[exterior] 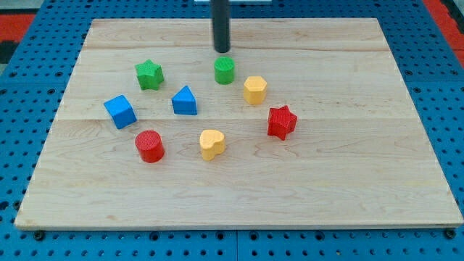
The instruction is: Push the green circle into the green star
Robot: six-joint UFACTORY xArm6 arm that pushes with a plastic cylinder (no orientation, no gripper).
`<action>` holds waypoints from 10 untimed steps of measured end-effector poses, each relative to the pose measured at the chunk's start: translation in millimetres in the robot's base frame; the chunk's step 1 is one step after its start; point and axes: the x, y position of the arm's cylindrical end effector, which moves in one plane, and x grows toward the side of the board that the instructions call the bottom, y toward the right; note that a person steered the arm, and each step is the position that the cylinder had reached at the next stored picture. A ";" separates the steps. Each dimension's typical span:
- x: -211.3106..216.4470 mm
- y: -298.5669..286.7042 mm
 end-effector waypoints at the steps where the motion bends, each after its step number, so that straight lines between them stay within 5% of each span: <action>1: 30.3 32.6; 2: 70.2 2.5; 4: 63.6 -101.9; 10: 50.5 -82.3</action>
